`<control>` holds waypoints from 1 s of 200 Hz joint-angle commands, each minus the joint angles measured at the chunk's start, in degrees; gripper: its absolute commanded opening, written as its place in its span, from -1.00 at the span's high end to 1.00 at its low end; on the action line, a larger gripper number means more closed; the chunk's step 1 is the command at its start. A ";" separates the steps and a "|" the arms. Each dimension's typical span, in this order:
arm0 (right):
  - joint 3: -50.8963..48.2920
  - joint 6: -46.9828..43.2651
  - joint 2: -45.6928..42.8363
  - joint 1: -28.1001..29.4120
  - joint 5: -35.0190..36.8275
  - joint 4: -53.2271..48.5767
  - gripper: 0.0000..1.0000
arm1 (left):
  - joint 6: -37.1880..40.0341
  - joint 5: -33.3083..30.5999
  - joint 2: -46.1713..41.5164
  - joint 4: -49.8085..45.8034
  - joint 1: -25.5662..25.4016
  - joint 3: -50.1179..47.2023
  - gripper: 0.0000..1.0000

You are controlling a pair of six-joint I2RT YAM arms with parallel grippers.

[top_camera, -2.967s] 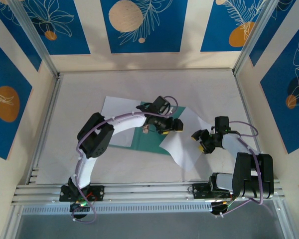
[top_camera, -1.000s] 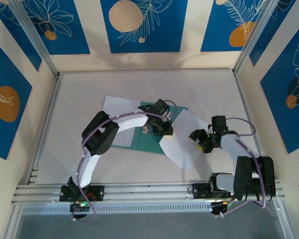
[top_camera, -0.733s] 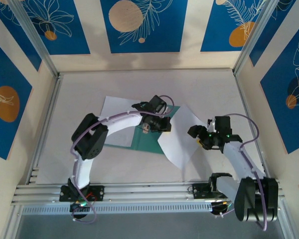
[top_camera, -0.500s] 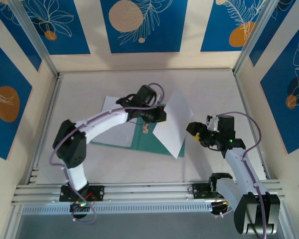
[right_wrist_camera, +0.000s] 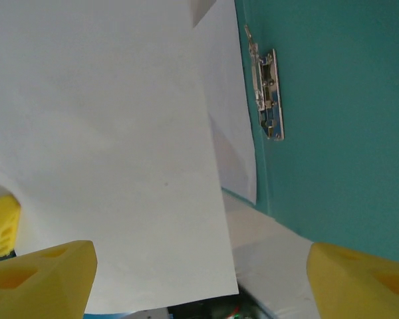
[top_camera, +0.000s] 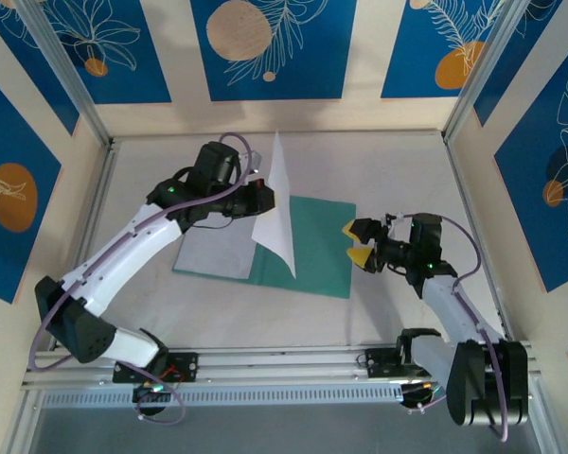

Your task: Put the files into the folder

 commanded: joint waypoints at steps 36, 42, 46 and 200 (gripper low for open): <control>2.31 11.75 4.03 4.69 -2.42 9.10 -0.66 | -3.51 6.98 1.28 -0.74 -0.64 2.41 1.00; 2.36 12.65 4.57 4.67 -2.44 8.89 -0.65 | -4.26 7.58 1.80 0.35 -1.10 2.51 1.00; 2.28 13.55 4.93 4.60 -2.40 8.98 -0.64 | -4.70 7.94 2.05 1.16 -1.51 2.60 1.00; -2.45 28.96 0.50 1.85 -3.50 35.85 -0.66 | -24.71 11.77 -2.27 24.97 -10.22 -7.86 1.00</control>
